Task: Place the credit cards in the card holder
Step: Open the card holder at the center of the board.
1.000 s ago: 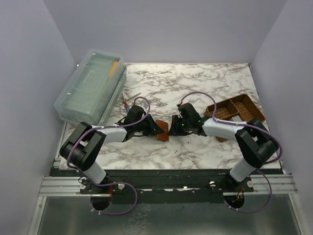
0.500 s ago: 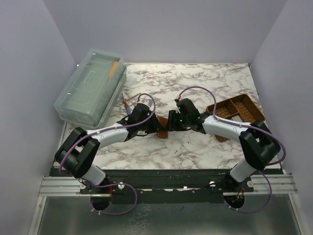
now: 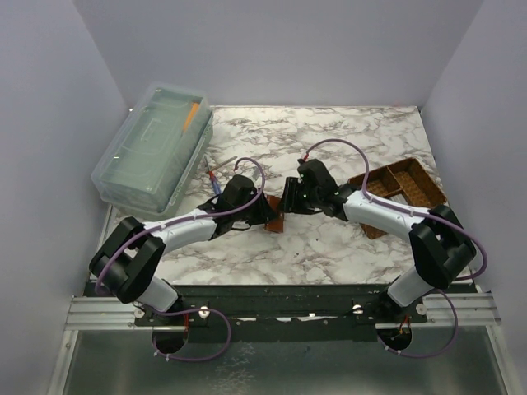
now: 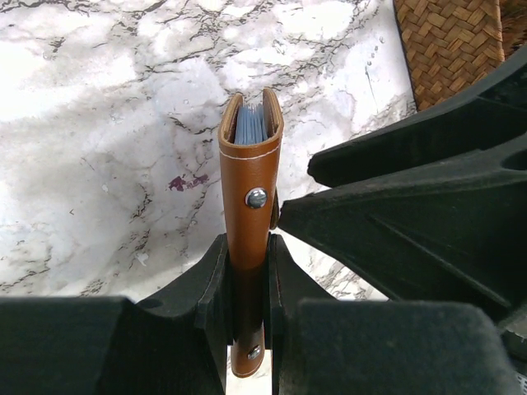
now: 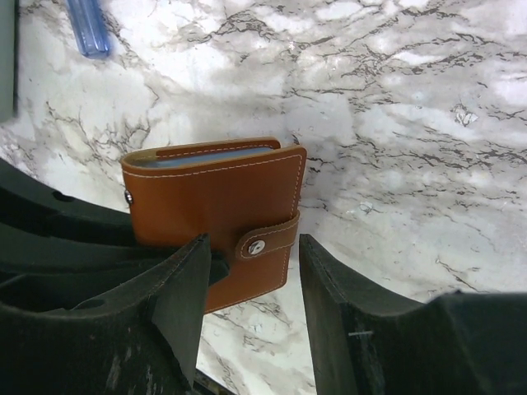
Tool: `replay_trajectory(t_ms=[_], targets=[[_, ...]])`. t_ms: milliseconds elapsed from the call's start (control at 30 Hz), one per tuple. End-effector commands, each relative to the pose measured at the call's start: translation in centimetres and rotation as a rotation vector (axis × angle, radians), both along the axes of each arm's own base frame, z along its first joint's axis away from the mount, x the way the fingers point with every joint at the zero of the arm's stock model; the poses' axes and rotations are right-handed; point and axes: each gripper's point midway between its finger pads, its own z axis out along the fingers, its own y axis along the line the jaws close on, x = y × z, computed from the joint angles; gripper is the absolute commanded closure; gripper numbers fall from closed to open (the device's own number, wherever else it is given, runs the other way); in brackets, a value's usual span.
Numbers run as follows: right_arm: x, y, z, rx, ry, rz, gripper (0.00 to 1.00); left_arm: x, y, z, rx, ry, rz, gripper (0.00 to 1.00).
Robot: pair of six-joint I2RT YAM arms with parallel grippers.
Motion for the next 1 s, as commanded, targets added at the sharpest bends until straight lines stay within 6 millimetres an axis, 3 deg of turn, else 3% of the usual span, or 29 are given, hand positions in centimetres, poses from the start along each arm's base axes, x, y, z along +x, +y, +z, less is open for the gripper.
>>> replay_trajectory(t_ms=[0,233,400,500,567,700,767,867,967], targets=[[-0.7,0.0,-1.6,-0.021,0.050,-0.001,0.50,0.8,-0.4,2.2,-0.014,-0.073,0.006,1.00],[-2.2,-2.5,-4.4,-0.094,0.095,-0.058,0.58,1.3,0.0,3.4,-0.005,-0.122,0.033,1.00],[-1.4,-5.9,-5.6,-0.252,0.068,-0.173,0.66,1.5,0.5,4.3,-0.002,-0.148,0.053,1.00],[-1.1,-6.7,-5.7,-0.297,0.049,-0.180,0.71,1.3,0.5,4.8,-0.010,-0.153,0.048,1.00],[-1.1,-6.1,-4.9,-0.272,0.031,-0.143,0.74,1.3,0.5,4.7,-0.008,-0.151,0.049,1.00],[-1.6,-4.0,-1.3,-0.129,-0.042,-0.035,0.73,1.0,0.4,4.5,-0.007,-0.134,0.032,1.00],[-2.0,-2.7,0.7,-0.040,-0.095,0.037,0.68,0.9,0.3,4.5,-0.012,-0.133,0.025,1.00],[-2.8,-1.2,2.8,0.063,-0.157,0.131,0.53,0.9,0.2,4.7,-0.016,-0.141,0.020,1.00],[-2.5,-0.3,3.7,0.095,-0.170,0.154,0.50,0.8,-0.1,5.1,-0.030,-0.142,0.004,1.00]])
